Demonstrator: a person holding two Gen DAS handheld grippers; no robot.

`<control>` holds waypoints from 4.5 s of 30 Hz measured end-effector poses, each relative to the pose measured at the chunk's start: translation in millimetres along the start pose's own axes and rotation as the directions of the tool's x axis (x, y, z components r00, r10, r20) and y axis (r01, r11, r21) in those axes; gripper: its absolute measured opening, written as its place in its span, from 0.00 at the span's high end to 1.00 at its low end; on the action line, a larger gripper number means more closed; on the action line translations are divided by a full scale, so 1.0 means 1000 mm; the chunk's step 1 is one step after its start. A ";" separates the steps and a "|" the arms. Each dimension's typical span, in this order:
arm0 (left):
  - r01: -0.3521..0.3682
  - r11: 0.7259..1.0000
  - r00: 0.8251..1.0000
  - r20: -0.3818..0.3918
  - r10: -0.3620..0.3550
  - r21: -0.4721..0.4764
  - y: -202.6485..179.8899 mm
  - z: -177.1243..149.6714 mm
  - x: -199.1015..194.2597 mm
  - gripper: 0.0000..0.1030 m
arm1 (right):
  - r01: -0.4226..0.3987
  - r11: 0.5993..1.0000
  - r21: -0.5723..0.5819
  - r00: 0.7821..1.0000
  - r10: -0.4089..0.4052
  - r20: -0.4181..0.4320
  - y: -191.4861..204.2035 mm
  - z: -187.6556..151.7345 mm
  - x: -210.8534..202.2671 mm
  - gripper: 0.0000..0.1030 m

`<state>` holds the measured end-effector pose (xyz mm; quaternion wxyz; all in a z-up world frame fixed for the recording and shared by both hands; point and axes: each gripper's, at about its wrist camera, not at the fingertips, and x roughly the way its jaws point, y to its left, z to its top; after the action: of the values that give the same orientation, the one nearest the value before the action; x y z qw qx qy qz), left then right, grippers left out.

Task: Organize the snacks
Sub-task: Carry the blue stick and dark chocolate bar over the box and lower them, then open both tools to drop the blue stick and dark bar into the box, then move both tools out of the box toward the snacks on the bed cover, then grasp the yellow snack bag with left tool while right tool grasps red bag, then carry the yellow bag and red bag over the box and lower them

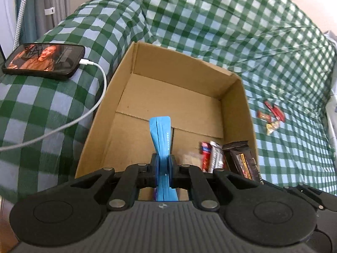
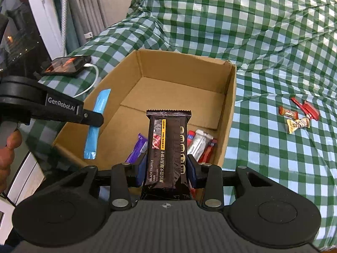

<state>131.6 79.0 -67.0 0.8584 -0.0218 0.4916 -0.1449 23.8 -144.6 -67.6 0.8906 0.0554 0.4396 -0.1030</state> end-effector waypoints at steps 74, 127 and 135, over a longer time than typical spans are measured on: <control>-0.053 0.979 0.997 0.065 0.041 0.198 -0.109 -0.093 -0.117 0.00 | 0.047 0.966 0.256 0.979 -0.095 0.181 -0.046 -0.097 -0.143 0.06; 0.310 0.895 0.934 -0.277 -0.224 0.321 -0.350 0.066 0.236 0.83 | 0.311 0.924 0.223 0.933 -0.341 0.113 -0.459 0.024 0.142 0.59; 0.266 0.920 0.958 -0.186 -0.219 0.288 -0.299 0.030 0.116 0.83 | 0.287 0.891 0.351 0.916 -0.362 0.172 -0.369 -0.034 0.022 0.59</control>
<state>144.1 -241.6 -94.8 0.7871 0.0632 0.5193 -0.3268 -74.9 -500.3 -109.1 0.8851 0.1110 0.3126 -0.3265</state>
